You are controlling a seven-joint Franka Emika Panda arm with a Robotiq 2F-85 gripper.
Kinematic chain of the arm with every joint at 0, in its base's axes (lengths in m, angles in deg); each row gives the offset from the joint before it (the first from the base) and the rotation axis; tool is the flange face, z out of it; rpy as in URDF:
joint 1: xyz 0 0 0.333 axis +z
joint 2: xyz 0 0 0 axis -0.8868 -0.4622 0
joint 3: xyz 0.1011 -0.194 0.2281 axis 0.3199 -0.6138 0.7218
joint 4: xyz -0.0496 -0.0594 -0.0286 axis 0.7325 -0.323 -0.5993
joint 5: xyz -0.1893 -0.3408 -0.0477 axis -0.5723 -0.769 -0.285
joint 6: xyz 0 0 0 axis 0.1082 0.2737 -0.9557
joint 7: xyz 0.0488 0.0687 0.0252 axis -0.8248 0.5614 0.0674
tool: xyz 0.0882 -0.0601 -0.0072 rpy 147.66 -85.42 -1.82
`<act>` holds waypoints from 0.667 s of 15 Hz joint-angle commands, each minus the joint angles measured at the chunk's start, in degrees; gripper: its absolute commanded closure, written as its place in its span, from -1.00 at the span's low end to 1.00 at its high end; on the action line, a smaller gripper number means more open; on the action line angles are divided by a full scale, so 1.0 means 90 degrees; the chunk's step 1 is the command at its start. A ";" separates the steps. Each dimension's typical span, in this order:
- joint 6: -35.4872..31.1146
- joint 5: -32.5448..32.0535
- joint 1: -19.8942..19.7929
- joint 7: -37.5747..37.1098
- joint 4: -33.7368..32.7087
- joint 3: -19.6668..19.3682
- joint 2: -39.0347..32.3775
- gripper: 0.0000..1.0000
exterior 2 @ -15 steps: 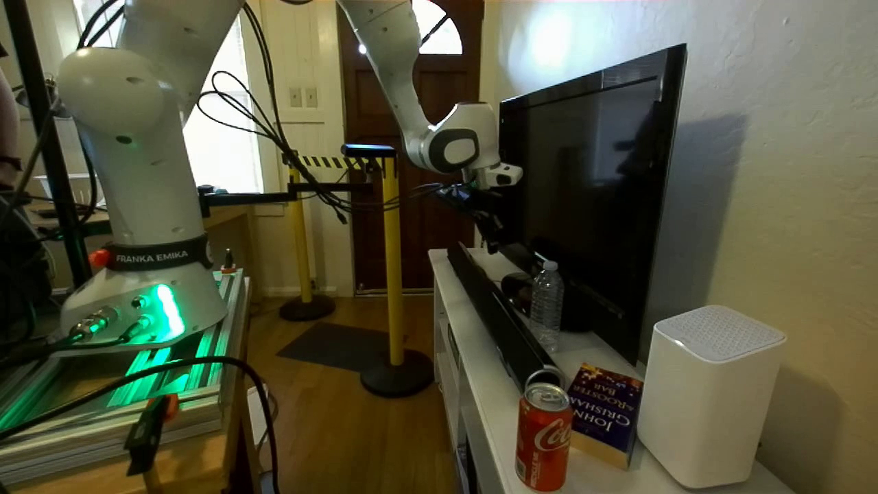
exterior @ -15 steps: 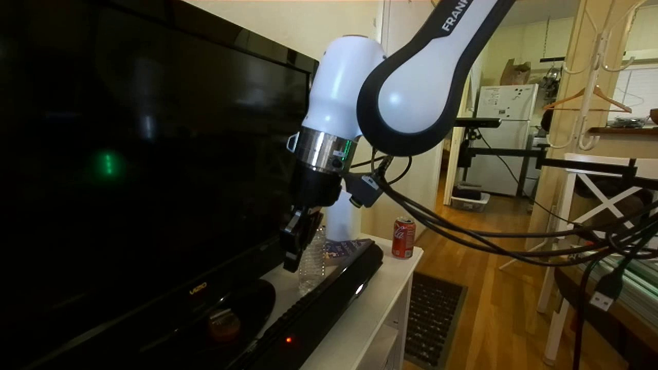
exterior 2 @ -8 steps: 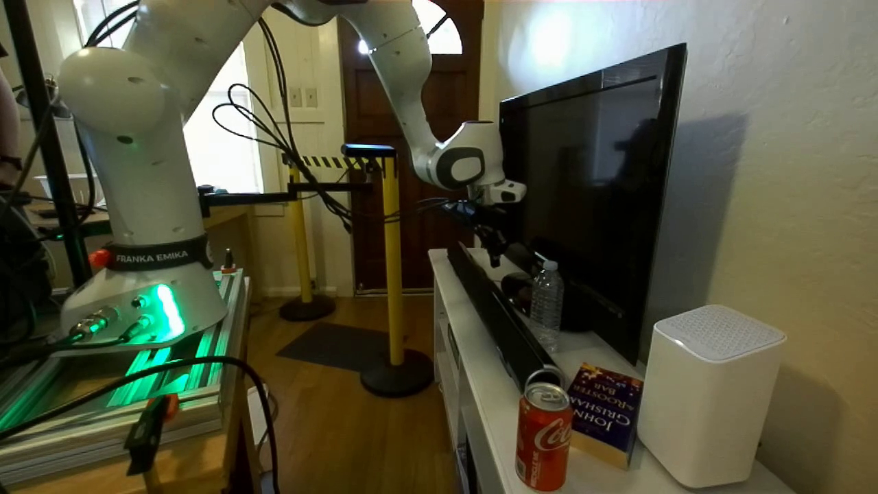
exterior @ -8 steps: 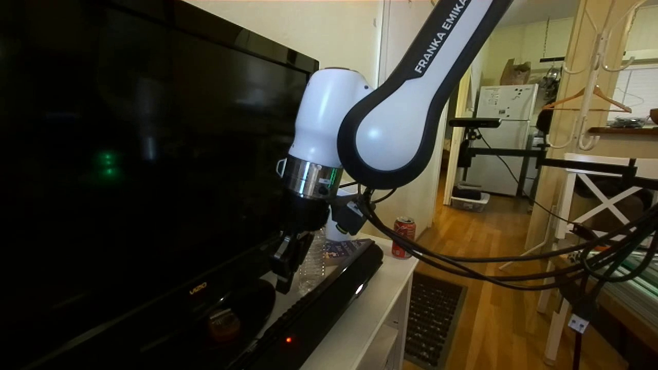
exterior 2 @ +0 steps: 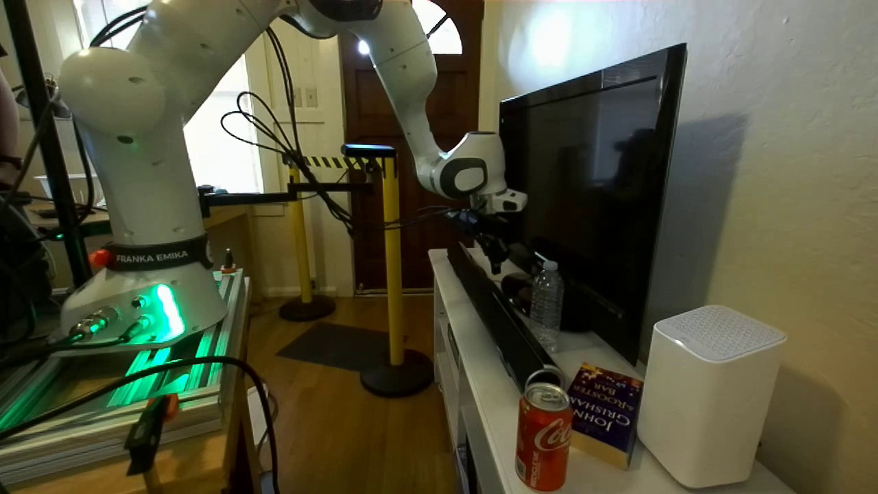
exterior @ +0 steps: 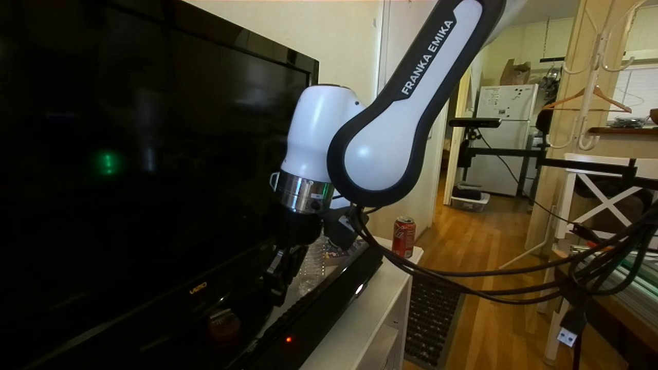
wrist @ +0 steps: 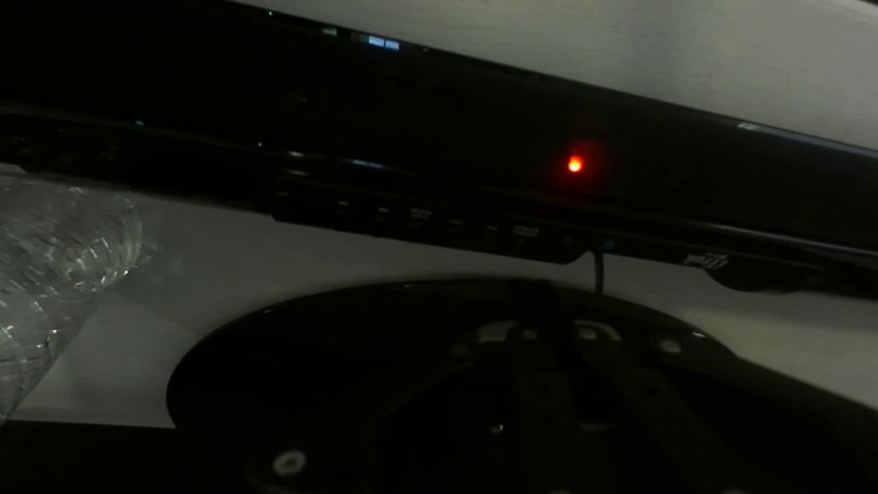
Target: Press a button on the speaker
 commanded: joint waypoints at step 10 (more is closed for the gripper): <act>0.0043 0.0029 0.0014 0.0082 -0.0518 -0.0007 -0.0504 1.00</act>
